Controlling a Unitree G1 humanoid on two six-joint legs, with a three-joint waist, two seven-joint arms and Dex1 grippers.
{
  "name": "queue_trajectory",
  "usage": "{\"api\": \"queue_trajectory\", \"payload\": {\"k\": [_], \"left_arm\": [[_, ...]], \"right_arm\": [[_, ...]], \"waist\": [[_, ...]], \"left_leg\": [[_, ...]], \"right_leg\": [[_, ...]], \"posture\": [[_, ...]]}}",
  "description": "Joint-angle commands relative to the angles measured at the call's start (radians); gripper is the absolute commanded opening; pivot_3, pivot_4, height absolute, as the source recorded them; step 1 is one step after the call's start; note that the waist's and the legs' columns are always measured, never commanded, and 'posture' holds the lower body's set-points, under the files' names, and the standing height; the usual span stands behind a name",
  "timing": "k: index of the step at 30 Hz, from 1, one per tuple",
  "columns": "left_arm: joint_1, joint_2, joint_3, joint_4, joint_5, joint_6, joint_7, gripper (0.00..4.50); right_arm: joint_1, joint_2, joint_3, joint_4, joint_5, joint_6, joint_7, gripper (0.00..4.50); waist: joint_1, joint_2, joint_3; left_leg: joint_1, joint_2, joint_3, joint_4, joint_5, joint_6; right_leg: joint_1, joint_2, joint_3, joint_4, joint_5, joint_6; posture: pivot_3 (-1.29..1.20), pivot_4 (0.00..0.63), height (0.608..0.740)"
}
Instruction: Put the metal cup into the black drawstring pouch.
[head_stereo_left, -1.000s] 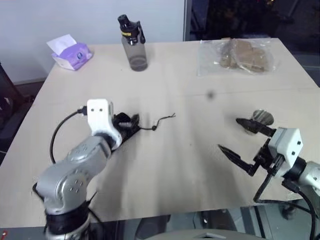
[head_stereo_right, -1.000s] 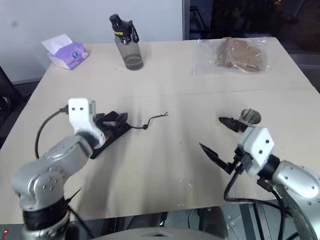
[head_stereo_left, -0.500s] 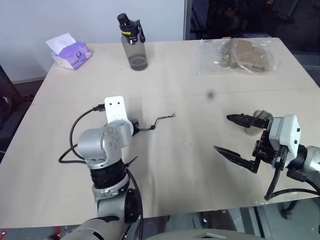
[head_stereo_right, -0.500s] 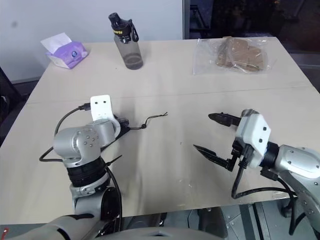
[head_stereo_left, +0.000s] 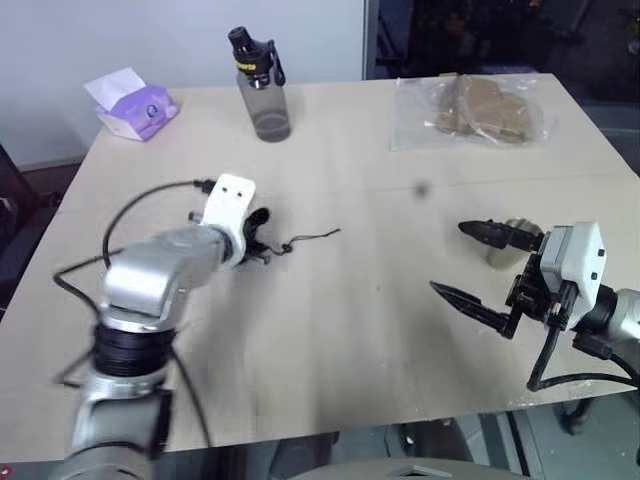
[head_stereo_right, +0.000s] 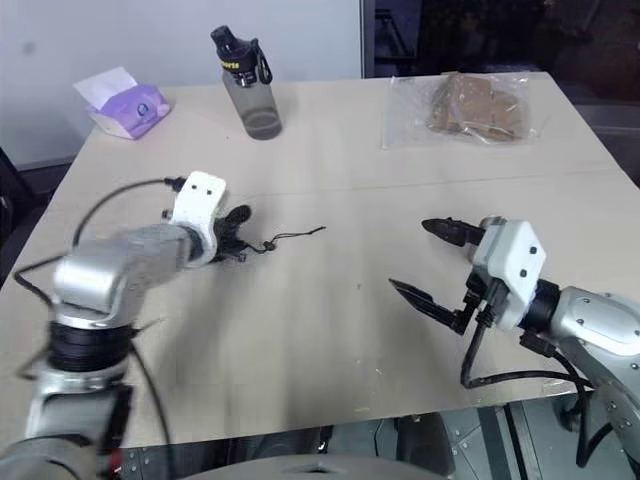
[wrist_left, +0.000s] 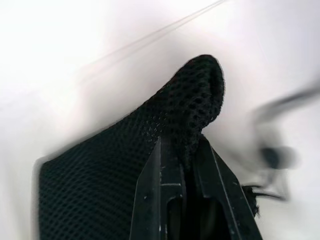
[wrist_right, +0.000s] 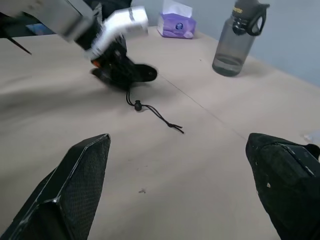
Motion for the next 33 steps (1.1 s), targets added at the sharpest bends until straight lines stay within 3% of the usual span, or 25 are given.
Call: {"api": "queue_trajectory", "payload": {"k": [1,6,9,13,17,23,33], "left_arm": [[-0.005,0.086,-0.105,0.089,0.061,-0.389,-0.335,0.05],[-0.074,0.051,-0.242,0.417,0.215,-0.851,-0.593,0.05],[-0.140,-0.014,-0.243,0.556,0.191,-0.881,-0.697,0.89],[-0.187,-0.023,-0.214,0.576,0.189,-0.808,-0.748,2.68],[-0.152,0.016,-0.167,0.422,0.118,-0.631,-0.778,2.68],[-0.118,0.020,-0.127,0.331,0.129,-0.506,-0.700,2.68],[-0.010,-0.016,-0.137,0.225,0.282,-0.519,-0.462,2.68]], "right_arm": [[0.029,0.018,0.002,-0.071,-0.015,0.012,-0.067,4.50],[0.081,0.043,0.056,-0.139,-0.083,0.029,-0.150,4.50],[0.109,0.056,0.073,-0.171,-0.098,0.031,-0.178,4.50],[0.156,0.046,0.084,-0.189,-0.103,-0.018,-0.190,4.50],[0.214,0.024,0.103,-0.189,-0.115,-0.083,-0.194,4.50],[0.261,0.014,0.154,-0.189,-0.151,-0.139,-0.208,4.50],[0.262,-0.001,0.178,-0.189,-0.168,-0.160,-0.226,4.50]], "waist": [[0.005,0.000,0.000],[0.007,0.000,0.000],[0.006,0.000,0.000],[0.001,0.000,0.000],[-0.022,0.000,0.000],[-0.023,0.000,0.000],[-0.019,0.000,0.000]], "left_leg": [[0.000,0.000,0.000,0.000,0.000,0.000],[0.000,0.001,0.000,0.000,0.000,0.001],[0.000,0.000,0.000,0.001,-0.001,0.003],[-0.001,0.000,-0.001,0.003,-0.002,0.005],[-0.001,0.000,-0.002,0.003,-0.003,0.006],[0.001,0.001,-0.002,0.003,-0.003,0.006],[0.001,0.001,-0.002,0.003,-0.003,0.006]], "right_leg": [[0.000,0.000,0.000,0.000,0.000,0.000],[0.000,0.000,0.000,0.000,0.000,0.000],[0.000,0.000,0.000,0.000,0.000,0.000],[0.000,0.001,-0.001,0.001,0.000,0.000],[0.000,0.001,-0.002,0.002,0.000,0.001],[0.001,0.002,-0.001,0.003,0.000,0.001],[0.001,0.002,-0.001,0.003,0.000,0.001]], "posture": [[0.00,0.150,0.740],[0.00,0.150,0.740],[0.00,0.150,0.740],[0.00,0.150,0.740],[0.00,0.150,0.740],[0.00,0.150,0.740],[0.00,0.150,0.740]]}}
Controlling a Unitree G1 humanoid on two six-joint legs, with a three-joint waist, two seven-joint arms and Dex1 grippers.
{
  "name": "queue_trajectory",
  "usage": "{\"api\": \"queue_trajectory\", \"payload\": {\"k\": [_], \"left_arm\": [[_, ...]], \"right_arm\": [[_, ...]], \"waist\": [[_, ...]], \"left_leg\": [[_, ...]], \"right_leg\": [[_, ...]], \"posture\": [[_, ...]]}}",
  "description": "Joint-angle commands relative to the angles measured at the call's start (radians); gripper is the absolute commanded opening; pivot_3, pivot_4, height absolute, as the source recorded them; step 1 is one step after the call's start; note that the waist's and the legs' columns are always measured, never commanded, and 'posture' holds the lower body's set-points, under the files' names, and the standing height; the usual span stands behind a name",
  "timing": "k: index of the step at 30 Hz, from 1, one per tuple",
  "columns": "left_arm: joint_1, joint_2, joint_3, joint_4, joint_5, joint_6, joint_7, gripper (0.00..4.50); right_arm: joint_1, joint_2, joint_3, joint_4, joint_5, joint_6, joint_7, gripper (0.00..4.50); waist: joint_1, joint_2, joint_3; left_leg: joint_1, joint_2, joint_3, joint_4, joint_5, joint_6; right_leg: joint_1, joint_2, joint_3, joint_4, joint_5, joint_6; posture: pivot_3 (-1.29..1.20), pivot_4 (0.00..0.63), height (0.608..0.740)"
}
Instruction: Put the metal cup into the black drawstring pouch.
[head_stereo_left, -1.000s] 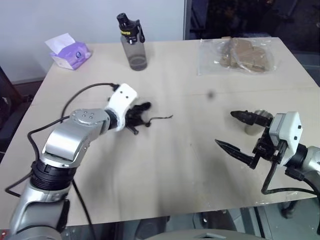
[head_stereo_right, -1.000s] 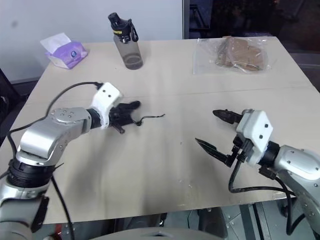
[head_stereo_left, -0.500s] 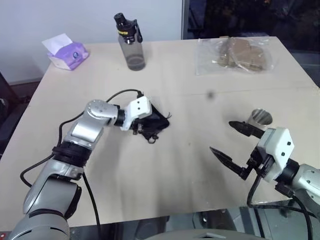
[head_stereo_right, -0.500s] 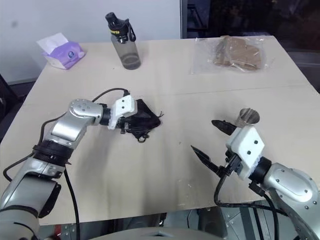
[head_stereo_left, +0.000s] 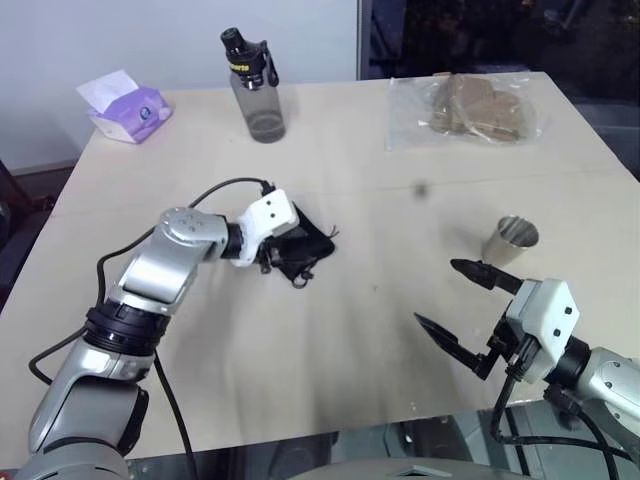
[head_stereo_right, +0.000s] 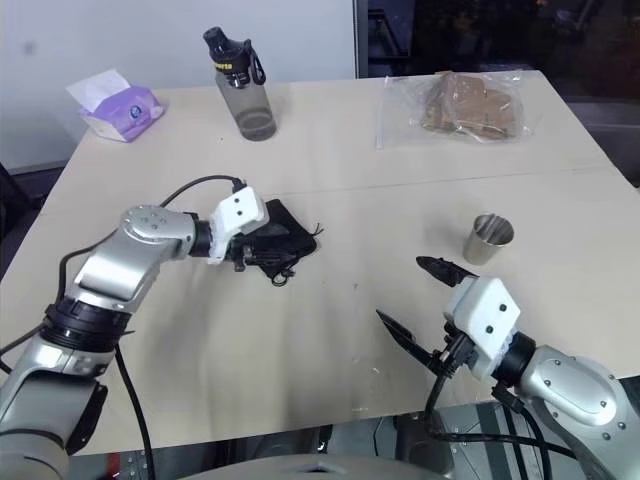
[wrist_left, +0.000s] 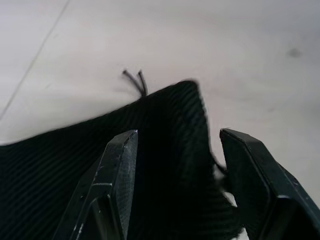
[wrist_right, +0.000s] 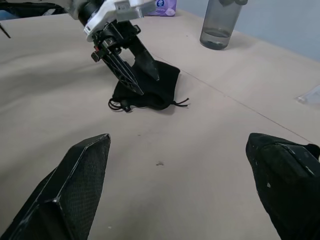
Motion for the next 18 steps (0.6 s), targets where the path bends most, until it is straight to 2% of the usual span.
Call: {"api": "queue_trajectory", "payload": {"k": [1,8,11,14,15,18], "left_arm": [[0.035,-0.007,0.021,-0.071,0.040,-0.019,0.066,2.68],[0.059,-0.047,0.038,-0.100,0.049,0.003,0.145,2.68],[0.047,-0.050,0.040,-0.089,0.038,0.002,0.139,1.83],[0.044,-0.048,0.039,-0.077,0.025,0.008,0.119,0.35],[0.039,-0.051,0.044,-0.071,0.011,0.022,0.110,0.05],[0.012,-0.067,0.076,-0.059,-0.050,0.094,0.088,0.05]], "right_arm": [[-0.003,-0.010,0.000,-0.042,0.001,-0.026,-0.010,4.50],[-0.003,-0.013,-0.006,-0.042,-0.003,-0.025,-0.014,4.50],[-0.004,-0.013,-0.005,-0.042,-0.004,-0.025,-0.019,4.50],[-0.001,-0.015,-0.009,-0.042,-0.012,-0.022,-0.026,4.50],[0.001,-0.017,-0.015,-0.042,-0.019,-0.012,-0.037,4.50],[-0.001,-0.034,-0.042,-0.042,-0.026,0.024,-0.063,4.50]], "waist": [[0.000,0.000,0.000],[0.003,0.000,0.000],[0.001,0.000,0.000],[0.002,0.000,0.000],[0.002,0.000,0.000],[0.002,0.000,0.000]], "left_leg": [[0.000,0.000,0.000,0.000,0.000,0.000],[0.000,0.000,0.000,0.000,0.000,0.000],[0.000,0.000,0.000,0.000,0.000,0.000],[0.000,0.000,0.000,0.000,0.000,0.000],[0.000,0.000,0.000,0.000,0.000,0.000],[0.000,0.000,0.000,0.000,0.000,0.000]], "right_leg": [[0.000,0.000,0.000,0.000,0.000,0.000],[0.000,0.000,0.000,0.000,0.000,0.000],[0.000,0.000,0.000,0.000,0.000,0.000],[0.000,0.000,0.000,0.000,0.000,0.000],[0.000,0.000,0.000,0.000,0.000,0.000],[0.000,0.000,0.000,0.000,0.000,0.000]], "posture": [[0.00,0.150,0.740],[0.00,0.150,0.740],[0.00,0.150,0.740],[0.00,0.150,0.740],[0.00,0.150,0.740],[0.00,0.150,0.740]]}}
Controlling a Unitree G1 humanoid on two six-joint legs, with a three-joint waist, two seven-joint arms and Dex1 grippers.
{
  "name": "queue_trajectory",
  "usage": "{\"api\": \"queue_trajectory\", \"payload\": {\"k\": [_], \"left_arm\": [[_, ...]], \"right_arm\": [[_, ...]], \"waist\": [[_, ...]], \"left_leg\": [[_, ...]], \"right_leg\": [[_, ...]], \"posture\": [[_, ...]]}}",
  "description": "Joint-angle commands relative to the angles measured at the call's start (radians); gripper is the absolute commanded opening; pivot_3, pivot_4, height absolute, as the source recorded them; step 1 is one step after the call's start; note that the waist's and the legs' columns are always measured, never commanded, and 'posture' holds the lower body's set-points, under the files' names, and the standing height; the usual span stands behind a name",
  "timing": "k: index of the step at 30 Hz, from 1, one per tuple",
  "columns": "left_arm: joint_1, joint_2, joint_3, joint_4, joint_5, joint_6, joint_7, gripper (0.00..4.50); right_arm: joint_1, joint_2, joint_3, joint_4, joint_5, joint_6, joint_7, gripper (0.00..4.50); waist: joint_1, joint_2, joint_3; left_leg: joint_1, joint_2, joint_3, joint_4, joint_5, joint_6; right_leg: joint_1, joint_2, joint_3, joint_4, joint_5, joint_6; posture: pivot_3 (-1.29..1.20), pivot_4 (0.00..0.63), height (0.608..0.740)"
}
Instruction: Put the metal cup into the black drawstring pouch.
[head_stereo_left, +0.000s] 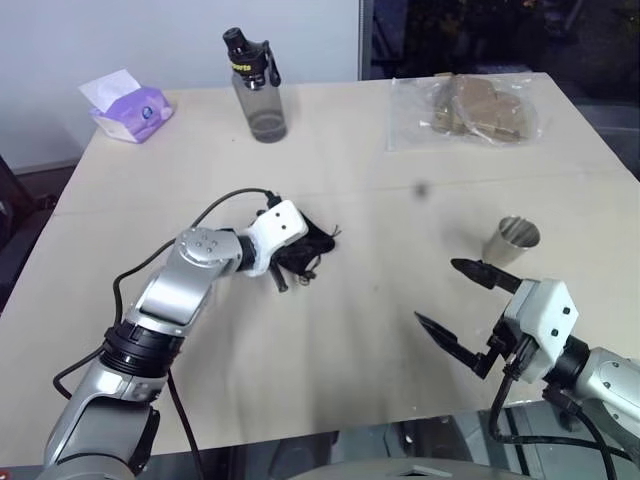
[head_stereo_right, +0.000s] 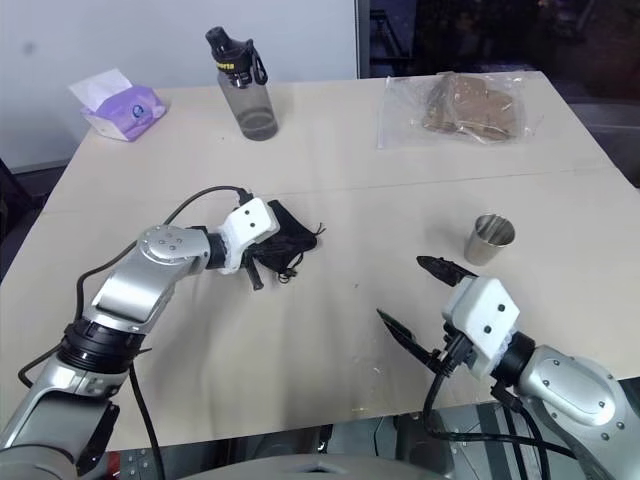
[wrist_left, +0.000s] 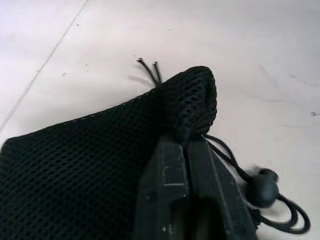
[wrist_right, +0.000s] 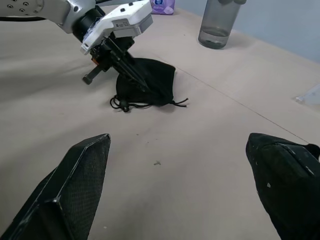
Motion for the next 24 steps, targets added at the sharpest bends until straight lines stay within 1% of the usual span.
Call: {"api": "queue_trajectory", "payload": {"k": [1,3,8,12,17,19,20,22,23,24], "left_arm": [[-0.051,-0.015,0.071,-0.004,-0.083,0.087,-0.032,0.05],[-0.071,-0.017,0.085,0.002,-0.115,0.126,-0.051,0.05],[-0.099,-0.012,0.076,0.000,-0.134,0.151,-0.070,0.05],[-0.111,-0.037,0.088,-0.036,-0.171,0.230,-0.042,0.05],[-0.091,-0.056,0.104,-0.082,-0.203,0.274,-0.007,0.05],[-0.078,-0.057,0.105,-0.102,-0.211,0.281,0.001,0.00],[-0.073,-0.054,0.104,-0.109,-0.210,0.279,0.004,0.00],[-0.068,-0.052,0.104,-0.117,-0.215,0.279,0.008,0.00],[-0.066,-0.051,0.103,-0.119,-0.217,0.279,0.010,0.00],[-0.065,-0.051,0.103,-0.120,-0.219,0.279,0.012,0.00]], "right_arm": [[-0.008,-0.026,-0.068,-0.041,0.038,0.042,-0.031,4.50],[-0.036,-0.036,-0.116,-0.041,0.087,0.104,-0.039,4.50],[-0.149,-0.131,-0.192,0.009,0.099,0.323,-0.062,4.50],[-0.258,-0.187,-0.192,0.113,0.104,0.423,-0.025,4.50],[-0.302,-0.260,-0.141,0.246,0.062,0.477,0.058,4.50],[-0.330,-0.264,-0.103,0.317,0.033,0.467,0.079,3.93],[-0.347,-0.268,-0.079,0.353,0.006,0.451,0.092,3.82],[-0.381,-0.270,-0.044,0.404,-0.027,0.427,0.117,2.98],[-0.392,-0.273,-0.030,0.418,-0.044,0.413,0.134,2.72],[-0.399,-0.274,-0.021,0.426,-0.057,0.402,0.148,2.13]], "waist": [[0.000,0.000,0.000],[0.000,0.000,0.000],[-0.002,0.000,0.000],[-0.001,0.000,0.000],[0.000,0.000,0.000],[-0.003,0.000,0.000],[-0.004,0.000,0.000],[-0.006,0.000,0.000],[-0.003,0.000,0.000],[-0.003,0.000,0.000]], "left_leg": [[0.000,0.000,0.000,0.000,0.000,0.000],[0.000,0.000,0.000,0.001,0.000,0.000],[0.000,0.000,0.000,0.002,0.000,0.000],[-0.001,0.000,0.000,0.002,0.000,0.000],[-0.002,0.000,0.000,0.003,0.000,0.000],[-0.002,0.000,0.000,0.003,0.000,0.000],[-0.002,0.000,0.001,0.003,0.000,0.000],[-0.001,0.000,0.001,0.003,0.000,0.000],[-0.001,0.000,0.002,0.005,0.000,0.000],[-0.001,0.000,0.002,0.006,0.000,0.000]], "right_leg": [[0.000,0.000,0.000,0.000,0.000,0.000],[0.000,0.000,0.000,0.000,0.000,0.000],[0.000,0.000,0.000,0.001,0.000,0.000],[0.000,0.000,0.000,0.001,0.000,0.000],[0.000,0.000,0.000,0.000,0.000,0.000],[0.000,0.000,0.000,0.000,0.000,0.000],[0.000,0.000,0.000,0.000,0.000,0.000],[0.000,0.000,0.000,0.000,0.000,0.000],[0.001,0.000,0.000,0.000,0.000,0.000],[0.001,0.000,0.000,0.000,0.000,0.000]], "posture": [[0.00,0.150,0.740],[0.00,0.150,0.740],[0.00,0.150,0.740],[0.00,0.150,0.740],[0.00,0.150,0.740],[0.00,0.150,0.740],[0.00,0.150,0.740],[0.00,0.150,0.740],[0.00,0.150,0.740],[0.00,0.150,0.740]]}}
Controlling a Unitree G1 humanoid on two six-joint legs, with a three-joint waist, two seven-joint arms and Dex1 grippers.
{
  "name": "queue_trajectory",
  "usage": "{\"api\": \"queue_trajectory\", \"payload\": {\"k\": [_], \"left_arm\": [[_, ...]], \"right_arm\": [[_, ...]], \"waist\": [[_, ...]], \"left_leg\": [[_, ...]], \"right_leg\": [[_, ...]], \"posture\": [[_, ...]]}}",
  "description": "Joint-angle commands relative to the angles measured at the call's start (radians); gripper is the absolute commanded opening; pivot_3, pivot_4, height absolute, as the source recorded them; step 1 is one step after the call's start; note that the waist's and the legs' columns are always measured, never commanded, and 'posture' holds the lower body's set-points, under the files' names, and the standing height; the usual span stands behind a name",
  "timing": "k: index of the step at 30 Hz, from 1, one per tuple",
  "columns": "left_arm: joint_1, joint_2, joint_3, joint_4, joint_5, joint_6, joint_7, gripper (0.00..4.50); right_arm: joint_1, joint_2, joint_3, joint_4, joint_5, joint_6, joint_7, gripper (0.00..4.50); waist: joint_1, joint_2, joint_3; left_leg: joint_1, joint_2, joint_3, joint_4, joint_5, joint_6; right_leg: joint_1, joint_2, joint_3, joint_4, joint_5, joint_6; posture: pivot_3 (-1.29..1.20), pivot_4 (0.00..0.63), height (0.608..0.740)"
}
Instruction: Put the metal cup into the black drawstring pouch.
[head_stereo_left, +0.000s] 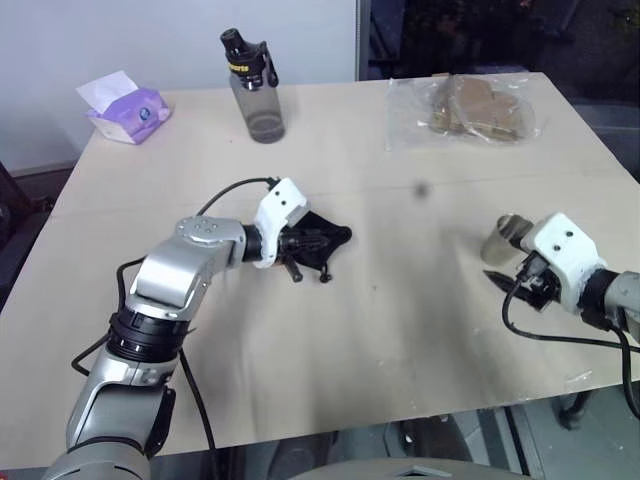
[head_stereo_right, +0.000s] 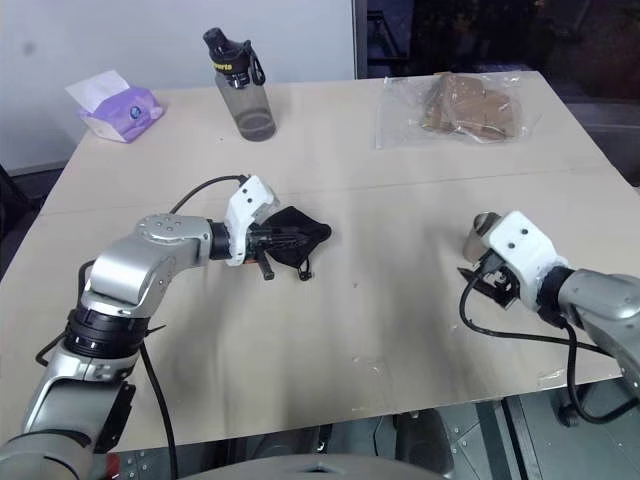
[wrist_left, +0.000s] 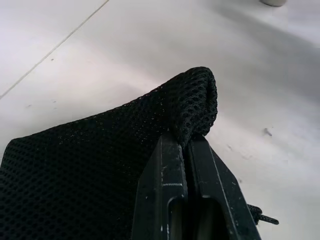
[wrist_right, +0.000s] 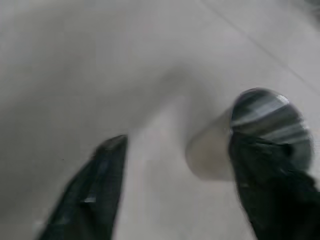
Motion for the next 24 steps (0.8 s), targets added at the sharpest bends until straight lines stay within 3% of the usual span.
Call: {"api": "queue_trajectory", "payload": {"k": [1,3,5,14,18,21,23,24], "left_arm": [[0.000,0.008,0.022,-0.042,-0.011,-0.003,0.009,0.00],[-0.003,0.005,0.019,-0.039,-0.014,-0.003,0.011,0.00],[-0.008,0.002,0.017,-0.037,-0.019,-0.001,0.011,0.00],[-0.048,-0.012,-0.001,0.000,-0.051,0.014,-0.012,0.00],[-0.059,-0.014,-0.014,0.021,-0.042,-0.005,-0.020,0.00],[-0.061,-0.014,-0.017,0.029,-0.040,-0.016,-0.019,0.00],[-0.053,-0.016,-0.014,0.023,-0.040,-0.018,-0.012,0.00],[-0.048,-0.016,-0.014,0.017,-0.041,-0.019,-0.009,0.00]], "right_arm": [[-0.010,-0.014,0.046,0.056,-0.057,-0.022,0.044,1.71],[-0.023,-0.020,0.059,0.065,-0.084,-0.043,0.070,0.69],[-0.025,-0.021,0.054,0.061,-0.097,-0.045,0.080,0.05],[0.035,-0.075,0.069,0.043,-0.240,-0.106,0.109,0.05],[-0.002,-0.068,0.054,0.089,-0.215,-0.099,0.180,0.05],[-0.035,-0.046,0.038,0.108,-0.212,-0.063,0.176,0.91],[-0.059,-0.029,0.040,0.116,-0.212,-0.044,0.174,1.76],[-0.068,-0.025,0.044,0.119,-0.214,-0.038,0.176,1.76]], "waist": [[0.001,0.000,0.000],[0.002,0.000,0.000],[0.003,0.000,0.000],[0.004,0.000,0.000],[0.002,0.000,0.000],[0.000,0.001,0.001],[-0.001,0.001,0.001],[-0.001,0.002,0.001]], "left_leg": [[0.000,0.000,0.000,0.001,0.000,0.000],[0.000,0.000,0.000,0.002,0.000,0.000],[0.000,0.000,0.000,0.004,0.000,0.000],[0.000,0.000,0.000,0.004,0.000,0.000],[0.001,0.000,0.000,0.005,0.000,0.001],[0.000,0.000,0.000,0.004,0.000,0.000],[-0.001,0.000,0.000,0.004,0.001,-0.003],[-0.002,0.000,0.000,0.004,0.002,-0.003]], "right_leg": [[0.000,0.000,0.000,0.000,0.000,0.000],[0.002,0.000,0.000,0.000,0.000,0.000],[0.003,0.000,0.000,0.000,0.000,0.001],[0.003,0.000,0.000,0.000,0.001,0.001],[0.004,0.000,0.000,0.000,0.001,0.002],[0.002,0.000,0.000,0.000,0.001,0.002],[0.001,0.000,0.000,0.000,0.001,0.002],[0.000,0.000,0.000,0.000,0.001,0.002]], "posture": [[0.00,0.150,0.740],[0.00,0.150,0.740],[0.00,0.150,0.740],[0.00,0.150,0.740],[0.00,0.150,0.740],[0.00,0.150,0.740],[0.00,0.150,0.740],[0.00,0.150,0.740]]}}
